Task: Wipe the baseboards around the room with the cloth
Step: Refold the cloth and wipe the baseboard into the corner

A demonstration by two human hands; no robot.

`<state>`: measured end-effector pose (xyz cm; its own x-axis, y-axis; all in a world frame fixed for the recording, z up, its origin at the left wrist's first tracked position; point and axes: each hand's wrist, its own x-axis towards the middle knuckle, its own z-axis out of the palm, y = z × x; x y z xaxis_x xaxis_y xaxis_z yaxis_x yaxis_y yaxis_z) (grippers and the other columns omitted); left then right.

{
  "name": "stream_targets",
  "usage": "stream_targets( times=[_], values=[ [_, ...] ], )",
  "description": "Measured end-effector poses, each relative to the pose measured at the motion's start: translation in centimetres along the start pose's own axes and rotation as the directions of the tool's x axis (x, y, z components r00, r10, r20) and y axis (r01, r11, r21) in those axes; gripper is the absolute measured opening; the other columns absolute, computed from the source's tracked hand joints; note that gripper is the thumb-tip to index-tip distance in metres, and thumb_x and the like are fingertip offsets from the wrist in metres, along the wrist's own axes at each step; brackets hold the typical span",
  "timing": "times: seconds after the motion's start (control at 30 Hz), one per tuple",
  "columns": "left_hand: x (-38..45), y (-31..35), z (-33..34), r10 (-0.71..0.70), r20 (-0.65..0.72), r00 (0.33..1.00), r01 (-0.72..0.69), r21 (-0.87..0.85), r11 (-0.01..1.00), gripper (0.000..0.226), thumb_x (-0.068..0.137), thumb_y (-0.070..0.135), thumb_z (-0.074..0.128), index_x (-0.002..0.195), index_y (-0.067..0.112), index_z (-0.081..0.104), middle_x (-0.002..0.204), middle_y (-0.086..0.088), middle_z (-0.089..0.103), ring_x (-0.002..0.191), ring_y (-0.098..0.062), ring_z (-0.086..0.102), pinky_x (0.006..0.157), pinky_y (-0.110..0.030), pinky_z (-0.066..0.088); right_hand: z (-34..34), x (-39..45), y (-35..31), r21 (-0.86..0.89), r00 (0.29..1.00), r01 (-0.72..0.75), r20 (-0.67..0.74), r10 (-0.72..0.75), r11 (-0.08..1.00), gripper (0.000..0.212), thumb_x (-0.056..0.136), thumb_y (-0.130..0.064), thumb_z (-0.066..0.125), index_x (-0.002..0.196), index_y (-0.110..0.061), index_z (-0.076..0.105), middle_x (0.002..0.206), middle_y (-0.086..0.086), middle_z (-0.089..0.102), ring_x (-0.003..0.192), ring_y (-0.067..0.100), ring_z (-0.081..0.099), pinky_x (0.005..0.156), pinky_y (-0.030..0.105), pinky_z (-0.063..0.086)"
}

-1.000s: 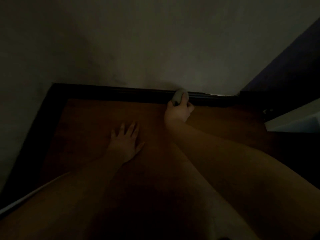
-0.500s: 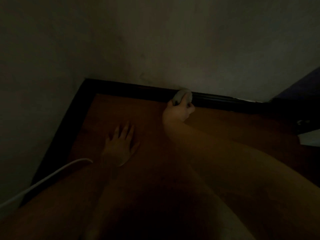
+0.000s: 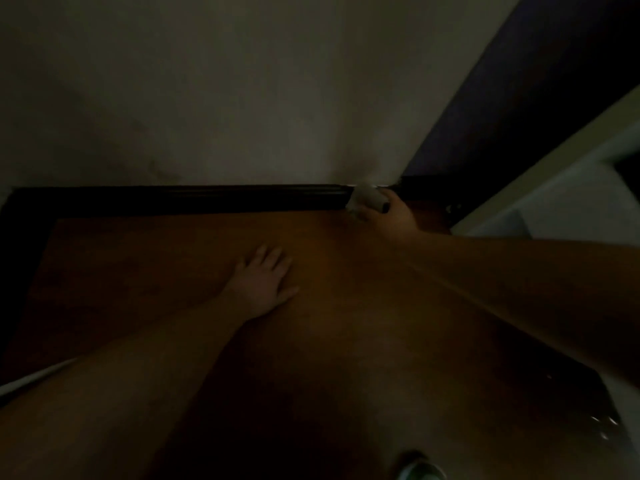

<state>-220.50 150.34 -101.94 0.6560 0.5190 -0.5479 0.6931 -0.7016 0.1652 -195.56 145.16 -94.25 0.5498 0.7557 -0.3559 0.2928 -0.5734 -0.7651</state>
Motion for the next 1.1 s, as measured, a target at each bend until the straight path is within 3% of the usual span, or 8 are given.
stream_targets(
  times=[0.13,0.27,0.37,0.43,0.63,0.73,0.93,1.1],
  values=[
    [1.1,4.9,-1.3,0.119,0.023,0.993,-0.119,0.011,0.993,0.081,0.096,0.069,0.028,0.158,0.029,-0.005,0.166,-0.001,-0.011,0.152,-0.028,-0.009,0.119,-0.059,0.007,-6.7,-1.2,2.6,-0.039,0.997,-0.051,-0.062,0.048,0.998,0.051,0.095,-0.023,0.064,0.141,-0.016,0.045,0.121,0.006,0.055,0.108,0.024,0.055,0.091,0.033,0.044],
    [1.9,6.7,-2.1,0.123,0.041,0.992,-0.124,0.029,0.992,0.086,0.093,0.071,0.034,0.157,0.03,-0.006,0.165,0.0,-0.012,0.152,-0.027,-0.009,0.119,-0.06,0.008,-8.7,-0.3,6.2,-0.013,0.986,-0.073,-0.153,0.07,0.997,0.052,0.092,-0.027,0.067,0.14,-0.02,0.046,0.12,0.0,0.054,0.108,0.019,0.056,0.095,0.035,0.048],
    [2.6,6.3,-2.6,0.06,0.095,0.994,-0.06,-0.009,0.998,0.088,0.092,0.071,0.041,0.158,0.032,-0.003,0.165,0.001,-0.012,0.152,-0.025,-0.008,0.118,-0.06,0.009,-8.7,2.1,8.1,0.137,0.947,-0.081,-0.298,0.119,0.987,0.057,0.092,-0.024,0.065,0.145,-0.019,0.042,0.137,0.009,0.052,0.122,0.028,0.054,0.104,0.037,0.044],
    [2.6,5.0,-2.2,0.003,0.14,0.99,0.001,-0.03,1.0,0.093,0.089,0.072,0.045,0.158,0.033,-0.003,0.165,0.002,-0.014,0.152,-0.024,-0.009,0.118,-0.059,0.011,-8.3,3.5,8.5,0.211,0.917,-0.097,-0.361,0.169,0.973,0.061,0.095,-0.022,0.062,0.149,-0.019,0.036,0.146,0.012,0.046,0.129,0.03,0.048,0.105,0.03,0.038],
    [2.8,3.5,1.2,-0.009,0.181,0.984,-0.01,0.108,0.994,0.123,0.073,0.081,0.057,0.152,0.031,-0.024,0.157,0.003,-0.036,0.151,-0.028,-0.015,0.119,-0.059,0.015,-6.6,7.7,9.5,0.425,0.878,-0.066,-0.405,0.254,0.903,0.058,0.099,-0.018,0.054,0.152,-0.021,0.033,0.147,0.012,0.044,0.133,0.029,0.044,0.115,0.038,0.031],
    [3.0,3.7,1.2,-0.009,0.172,0.985,-0.008,0.097,0.995,0.125,0.072,0.08,0.06,0.152,0.032,-0.024,0.157,0.004,-0.036,0.15,-0.028,-0.016,0.119,-0.06,0.015,-6.9,10.2,10.0,0.389,0.829,-0.082,-0.485,0.28,0.918,0.063,0.093,-0.016,0.061,0.151,-0.025,0.037,0.148,0.009,0.042,0.134,0.029,0.042,0.116,0.042,0.031],
    [2.9,3.9,0.8,-0.003,0.183,0.983,-0.009,0.063,0.998,0.125,0.073,0.078,0.062,0.151,0.034,-0.025,0.147,0.01,-0.042,0.15,-0.026,-0.019,0.119,-0.06,0.013,-7.2,10.8,10.4,0.019,0.896,-0.065,-0.438,0.067,0.998,0.056,0.095,-0.018,0.05,0.149,-0.016,0.036,0.149,0.011,0.041,0.137,0.026,0.038,0.114,0.037,0.032],
    [3.1,4.5,0.4,-0.024,0.19,0.981,0.01,0.073,0.997,0.124,0.073,0.074,0.065,0.154,0.033,-0.02,0.158,0.004,-0.034,0.151,-0.028,-0.014,0.118,-0.06,0.016,-4.6,10.1,9.9,0.061,0.895,-0.041,-0.441,0.064,0.997,0.064,0.094,-0.012,0.057,0.152,-0.018,0.032,0.153,0.015,0.031,0.135,0.03,0.039,0.11,0.024,0.027]
  ],
)
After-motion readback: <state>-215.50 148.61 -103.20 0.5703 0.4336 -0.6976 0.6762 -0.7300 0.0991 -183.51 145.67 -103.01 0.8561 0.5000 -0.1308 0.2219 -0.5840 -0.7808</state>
